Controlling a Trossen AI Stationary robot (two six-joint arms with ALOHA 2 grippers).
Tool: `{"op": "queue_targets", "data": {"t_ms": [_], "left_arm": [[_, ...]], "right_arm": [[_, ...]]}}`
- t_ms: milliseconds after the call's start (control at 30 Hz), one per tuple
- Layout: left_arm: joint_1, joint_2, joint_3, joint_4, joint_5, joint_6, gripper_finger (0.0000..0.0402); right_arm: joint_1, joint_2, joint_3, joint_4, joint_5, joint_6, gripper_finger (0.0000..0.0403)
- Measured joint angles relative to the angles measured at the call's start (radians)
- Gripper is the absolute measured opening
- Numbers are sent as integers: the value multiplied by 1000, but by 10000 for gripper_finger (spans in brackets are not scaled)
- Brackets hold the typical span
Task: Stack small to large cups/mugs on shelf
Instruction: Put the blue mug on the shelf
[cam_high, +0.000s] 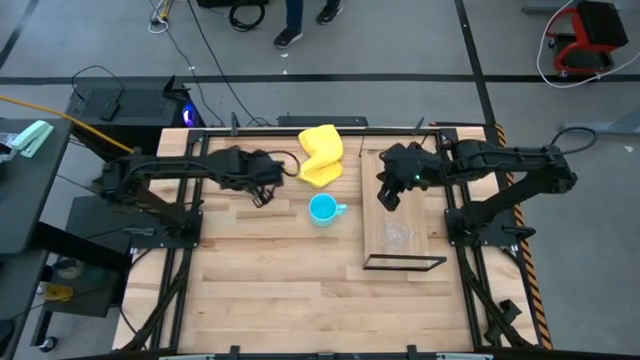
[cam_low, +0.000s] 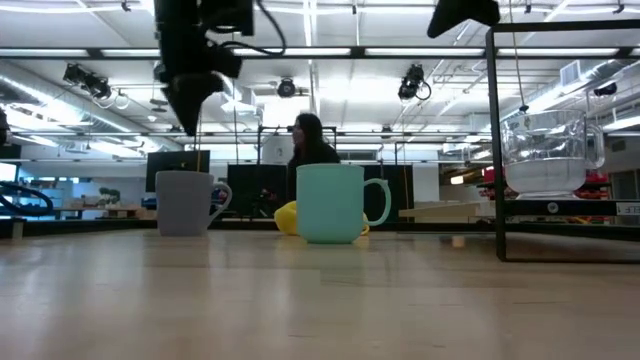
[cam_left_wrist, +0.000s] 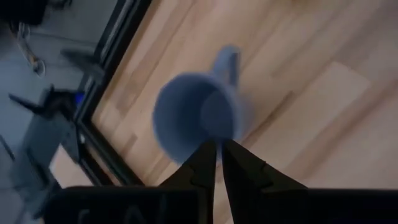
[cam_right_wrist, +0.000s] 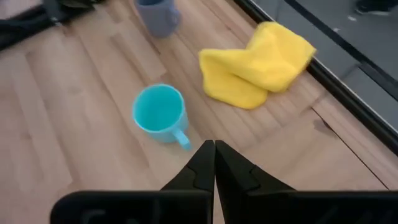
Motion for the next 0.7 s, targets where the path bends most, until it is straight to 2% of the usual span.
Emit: {"op": "queue_targets", "data": {"t_ms": [133, 267, 467, 700], "left_arm": [[6, -111, -115, 59, 5, -22, 36], [-1, -217, -212, 130, 60, -44, 33], [-7, -338, -346, 241, 145, -77, 22], [-16, -367, -466, 300, 191, -129, 27]], "right_arm": [[-67, 13, 0, 89, -146, -92, 19], [-132, 48, 0, 154, -279, -192, 19], [-207, 135, 0, 203, -393, -298, 22], [-265, 269, 3, 239, -477, -339, 61]]}}
